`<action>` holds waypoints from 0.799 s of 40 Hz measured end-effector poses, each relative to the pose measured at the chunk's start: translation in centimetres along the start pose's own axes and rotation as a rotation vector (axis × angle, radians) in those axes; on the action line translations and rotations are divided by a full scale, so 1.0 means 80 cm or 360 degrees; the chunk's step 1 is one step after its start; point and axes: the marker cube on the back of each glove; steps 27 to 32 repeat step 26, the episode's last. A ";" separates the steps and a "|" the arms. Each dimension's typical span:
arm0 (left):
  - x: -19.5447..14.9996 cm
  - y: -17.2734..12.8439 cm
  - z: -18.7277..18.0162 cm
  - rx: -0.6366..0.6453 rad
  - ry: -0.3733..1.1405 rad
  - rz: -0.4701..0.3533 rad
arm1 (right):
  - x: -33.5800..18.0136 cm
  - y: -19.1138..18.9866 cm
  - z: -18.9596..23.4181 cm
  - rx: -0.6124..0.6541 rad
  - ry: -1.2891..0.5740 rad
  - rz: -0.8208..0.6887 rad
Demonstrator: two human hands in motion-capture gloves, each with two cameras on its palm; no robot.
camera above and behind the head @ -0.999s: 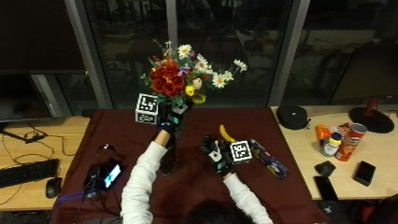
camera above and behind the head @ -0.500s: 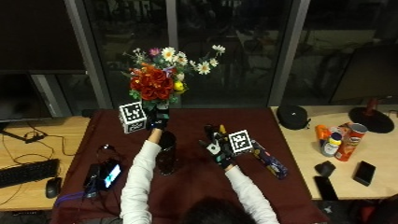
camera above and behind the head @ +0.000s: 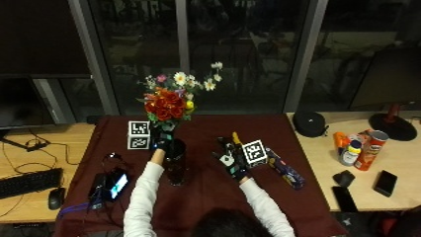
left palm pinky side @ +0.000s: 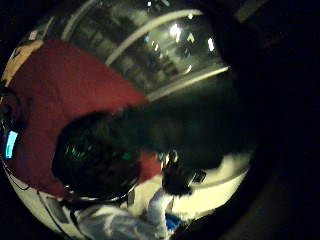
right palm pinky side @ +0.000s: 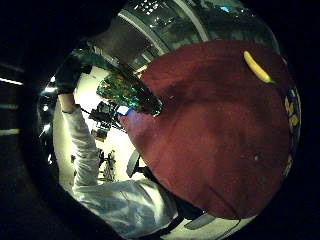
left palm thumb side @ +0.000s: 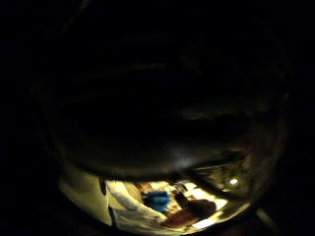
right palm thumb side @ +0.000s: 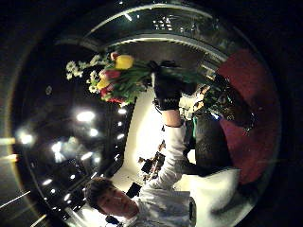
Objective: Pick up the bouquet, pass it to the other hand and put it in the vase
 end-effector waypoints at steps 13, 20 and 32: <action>-0.156 0.026 -0.039 -0.0425 -0.0100 -0.0291 | 0.054 0.015 -0.021 -0.0012 0.0071 0.0235; -0.158 0.024 -0.041 -0.0253 -0.0256 -0.0120 | 0.094 0.000 -0.030 0.0005 0.0102 0.0233; -0.156 0.026 -0.023 -0.0210 -0.0399 0.0007 | 0.116 -0.027 -0.026 0.0084 0.0336 0.0261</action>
